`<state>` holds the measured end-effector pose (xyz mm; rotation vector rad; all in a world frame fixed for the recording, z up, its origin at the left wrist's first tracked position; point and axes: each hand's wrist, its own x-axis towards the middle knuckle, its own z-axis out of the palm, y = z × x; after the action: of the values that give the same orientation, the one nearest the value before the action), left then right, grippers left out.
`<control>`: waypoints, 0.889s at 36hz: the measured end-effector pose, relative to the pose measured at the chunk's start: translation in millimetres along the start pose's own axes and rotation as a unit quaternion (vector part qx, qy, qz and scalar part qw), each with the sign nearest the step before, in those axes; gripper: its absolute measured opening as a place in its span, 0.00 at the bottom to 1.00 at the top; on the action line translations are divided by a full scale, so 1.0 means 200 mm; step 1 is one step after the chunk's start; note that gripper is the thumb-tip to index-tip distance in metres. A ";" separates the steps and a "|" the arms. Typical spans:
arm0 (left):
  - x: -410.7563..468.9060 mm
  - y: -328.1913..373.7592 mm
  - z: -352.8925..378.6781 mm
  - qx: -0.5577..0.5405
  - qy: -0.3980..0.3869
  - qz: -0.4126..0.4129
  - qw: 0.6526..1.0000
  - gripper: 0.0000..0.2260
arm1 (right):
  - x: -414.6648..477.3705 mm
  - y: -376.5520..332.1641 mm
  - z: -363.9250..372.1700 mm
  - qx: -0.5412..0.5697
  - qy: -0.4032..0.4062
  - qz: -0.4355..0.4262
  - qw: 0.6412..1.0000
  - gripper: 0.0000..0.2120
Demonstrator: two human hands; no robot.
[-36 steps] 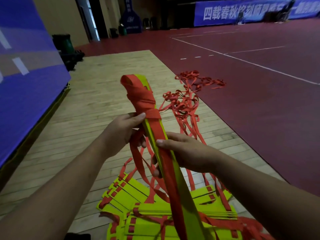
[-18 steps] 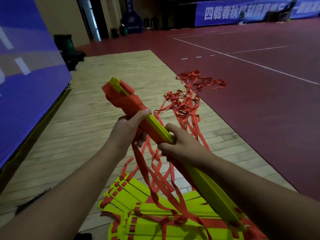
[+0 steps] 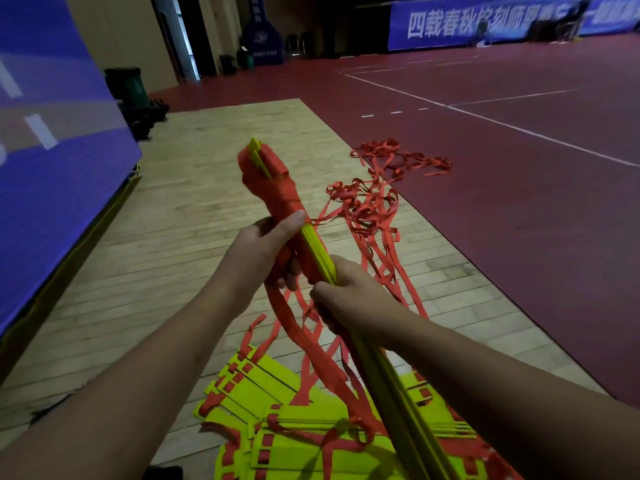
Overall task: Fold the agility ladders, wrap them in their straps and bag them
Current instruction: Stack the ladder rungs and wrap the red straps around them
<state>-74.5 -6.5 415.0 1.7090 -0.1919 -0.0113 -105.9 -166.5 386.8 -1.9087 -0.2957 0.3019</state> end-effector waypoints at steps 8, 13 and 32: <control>0.00 -0.03 0.01 -0.032 -0.004 -0.040 0.999 0.11 | 0.00 0.00 -0.05 0.022 -0.020 0.007 1.000 0.20; -0.01 0.00 -0.02 -0.066 -0.039 0.010 0.997 0.08 | 0.03 0.05 -0.15 0.117 -0.071 -0.007 0.991 0.15; -0.02 -0.05 0.02 0.038 -0.028 -0.060 0.997 0.14 | 0.01 0.05 -0.03 -0.201 0.081 -0.111 0.970 0.11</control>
<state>-78.3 -8.9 404.8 1.7951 -0.1322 -0.1421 -102.1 -175.2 378.9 -2.2577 -0.4841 -0.0711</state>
